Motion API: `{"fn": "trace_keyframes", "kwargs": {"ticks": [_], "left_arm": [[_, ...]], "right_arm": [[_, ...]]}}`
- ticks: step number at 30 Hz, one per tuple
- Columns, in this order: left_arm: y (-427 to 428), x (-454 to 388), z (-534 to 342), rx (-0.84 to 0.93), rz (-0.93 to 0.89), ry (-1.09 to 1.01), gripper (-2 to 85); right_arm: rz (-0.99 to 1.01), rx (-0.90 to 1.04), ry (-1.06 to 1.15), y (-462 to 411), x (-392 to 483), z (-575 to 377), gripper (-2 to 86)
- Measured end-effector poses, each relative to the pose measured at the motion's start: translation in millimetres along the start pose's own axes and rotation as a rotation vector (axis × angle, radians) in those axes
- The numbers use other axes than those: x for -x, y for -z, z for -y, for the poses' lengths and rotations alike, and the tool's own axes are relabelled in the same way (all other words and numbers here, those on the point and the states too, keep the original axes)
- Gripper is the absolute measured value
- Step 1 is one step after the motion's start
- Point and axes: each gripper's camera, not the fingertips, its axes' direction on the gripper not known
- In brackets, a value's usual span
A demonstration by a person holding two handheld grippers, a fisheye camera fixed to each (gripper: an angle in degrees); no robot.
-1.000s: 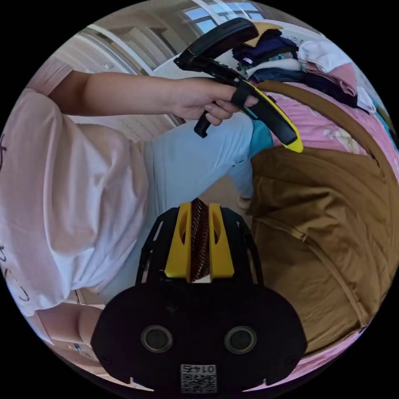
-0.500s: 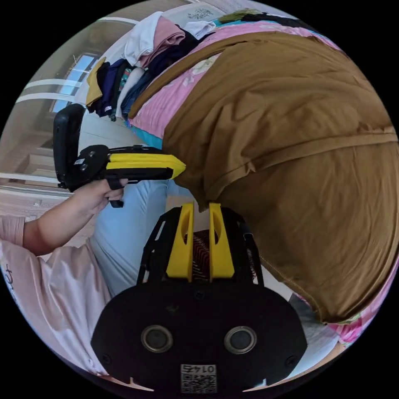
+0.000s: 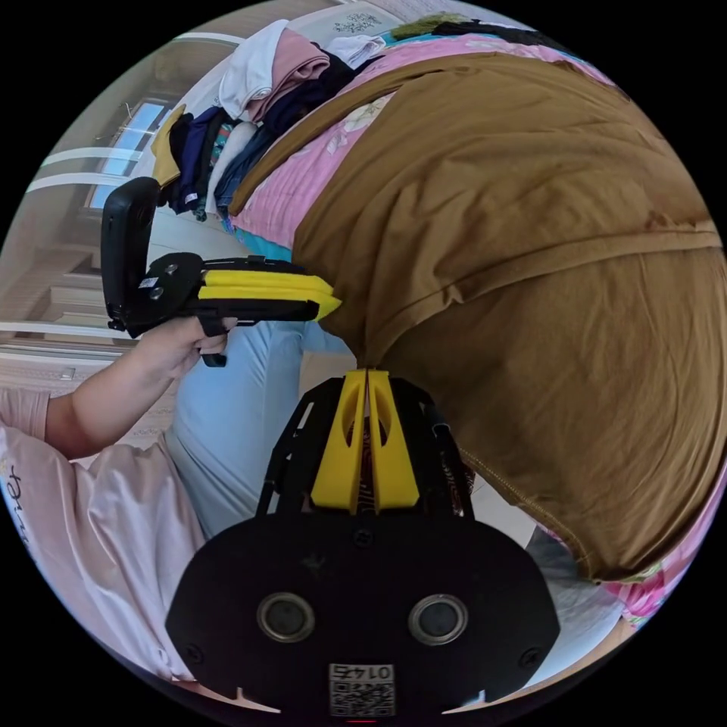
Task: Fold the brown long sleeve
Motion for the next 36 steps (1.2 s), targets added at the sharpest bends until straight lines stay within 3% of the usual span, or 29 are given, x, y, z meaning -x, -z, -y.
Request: {"fn": "trace_keyframes", "kwargs": {"ticks": [6, 12, 15, 21, 25, 32, 36], "left_arm": [[26.9, 20.4, -13.3, -0.008, -0.062, 0.038, -0.5], [38.6, 52.9, -3.8, -0.028, -0.083, 0.13, 4.5], [60.5, 67.9, 12.6, -0.061, -0.044, 0.11, 4.2], [94.1, 60.8, 118.0, -0.156, -0.002, -0.102, 1.3], [102.2, 37.9, 225.5, -0.273, -0.132, -0.216, 0.9], [51.4, 18.2, 388.9, -0.23, -0.16, -0.186, 6.5], [19.6, 20.2, 424.6, -0.196, -0.143, -0.192, 6.8]], "right_arm": [[0.031, -0.009, 0.021, 10.0, -19.6, -10.6, -0.3], [0.068, -0.03, 0.039, 27.9, -43.6, -20.7, 0.1], [0.051, -0.147, 0.003, 71.2, -70.2, -38.2, 0.7], [-0.191, -0.496, -0.182, 204.3, -164.4, -59.7, 5.1], [-0.275, -0.669, -0.314, 267.1, -228.0, -53.6, 10.9], [-0.287, -0.588, -0.352, 277.7, -303.3, -13.2, 10.3], [-0.224, -0.639, -0.297, 275.1, -326.1, -27.1, 6.3]]}}
